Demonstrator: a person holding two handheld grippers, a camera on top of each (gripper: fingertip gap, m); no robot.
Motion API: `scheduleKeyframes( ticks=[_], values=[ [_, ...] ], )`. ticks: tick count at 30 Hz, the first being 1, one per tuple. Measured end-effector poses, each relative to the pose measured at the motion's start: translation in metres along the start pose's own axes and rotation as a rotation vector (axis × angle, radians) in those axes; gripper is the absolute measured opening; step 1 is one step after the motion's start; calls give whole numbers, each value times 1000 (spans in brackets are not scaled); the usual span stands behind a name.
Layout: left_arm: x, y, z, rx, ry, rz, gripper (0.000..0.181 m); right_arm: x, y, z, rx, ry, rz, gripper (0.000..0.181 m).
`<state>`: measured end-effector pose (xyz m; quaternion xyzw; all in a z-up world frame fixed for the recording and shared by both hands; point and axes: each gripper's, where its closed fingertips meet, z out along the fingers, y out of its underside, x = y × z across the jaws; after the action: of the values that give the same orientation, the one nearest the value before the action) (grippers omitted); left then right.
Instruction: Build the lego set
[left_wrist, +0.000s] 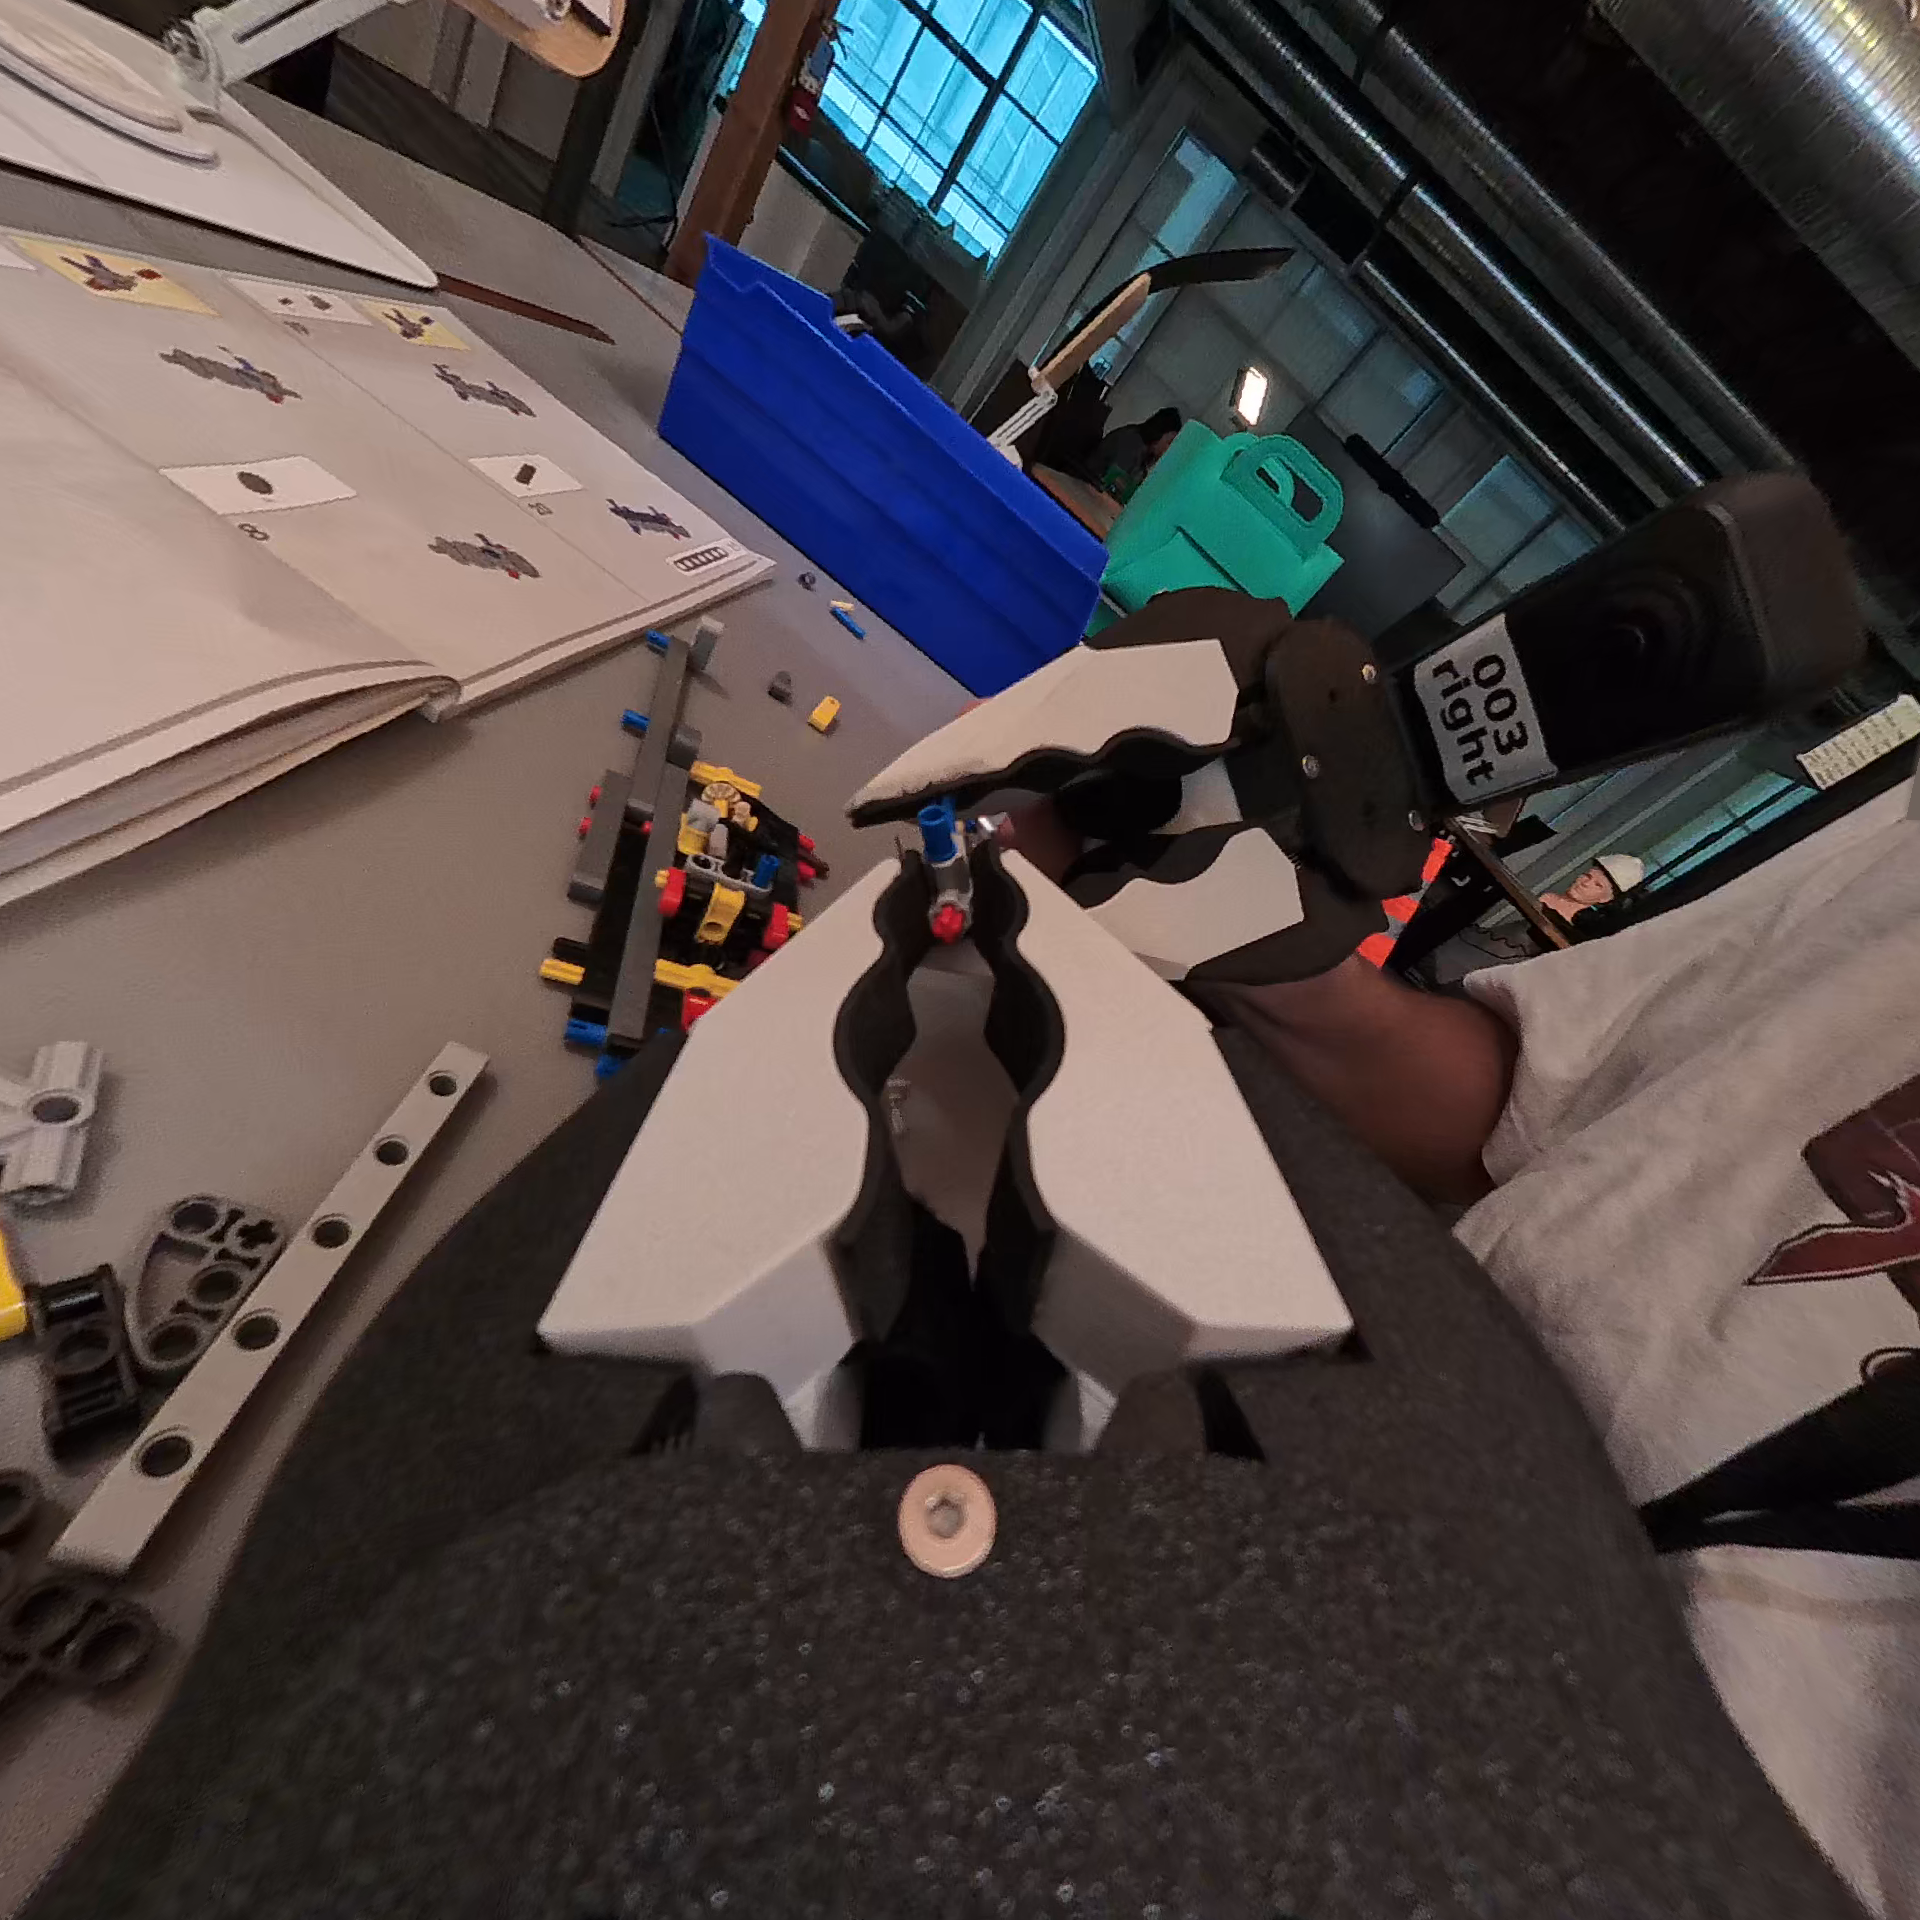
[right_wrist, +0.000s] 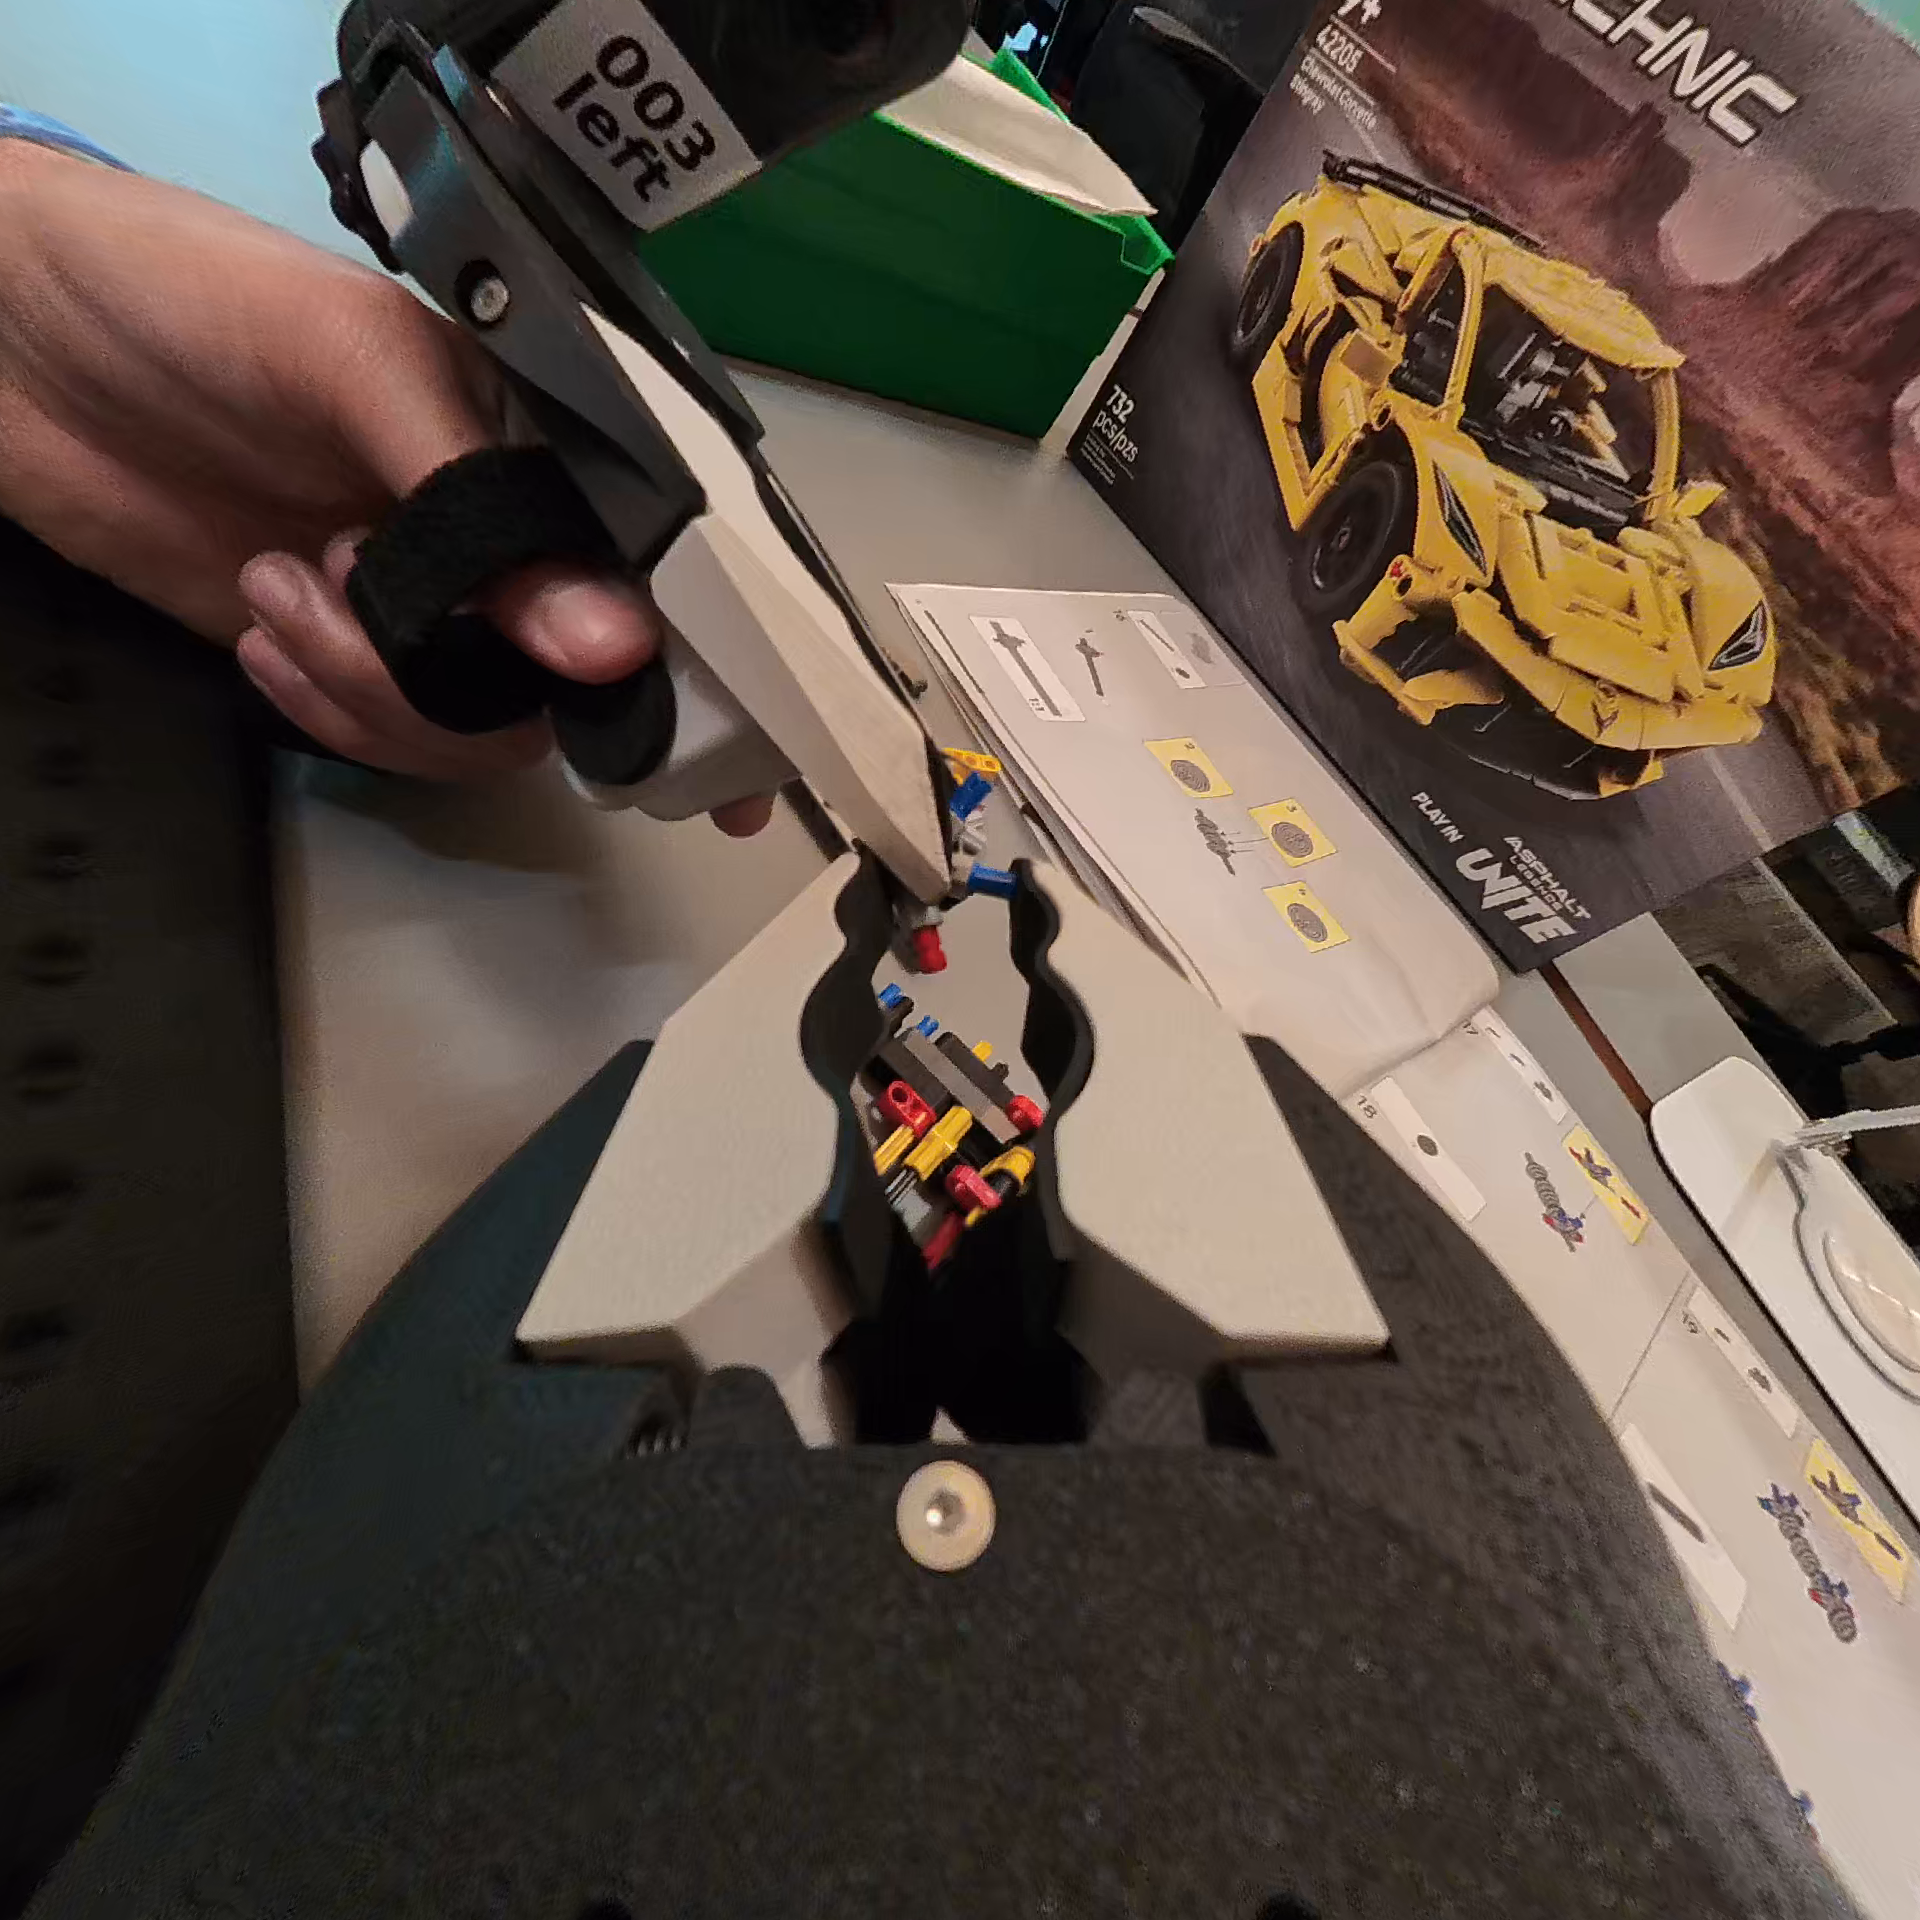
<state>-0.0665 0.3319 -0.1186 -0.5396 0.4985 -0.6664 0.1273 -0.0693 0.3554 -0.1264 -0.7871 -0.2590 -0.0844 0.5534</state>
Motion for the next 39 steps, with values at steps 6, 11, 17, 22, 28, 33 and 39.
scheduleKeyframes(
  ticks=[6,11,17,22,28,33,39],
  values=[
    [-10,-3,-3,17,-4,-71,7,7,4,-7,60,-52,159,26],
    [-15,-23,-18,106,-85,61,7,65,46,-35,32,56,410,24],
    [-44,-45,-32,157,-260,151,6,121,104,-56,-79,282,633,15],
    [-65,-44,-34,113,-382,240,6,126,115,-57,-91,311,709,19],
    [-69,-40,-23,77,-392,257,6,125,113,-52,-83,285,725,5],
    [-68,-39,-21,74,-389,269,6,128,117,-50,-104,320,736,4],
    [-64,-38,-20,63,-415,310,6,130,113,-53,-74,345,729,9]
  ],
)
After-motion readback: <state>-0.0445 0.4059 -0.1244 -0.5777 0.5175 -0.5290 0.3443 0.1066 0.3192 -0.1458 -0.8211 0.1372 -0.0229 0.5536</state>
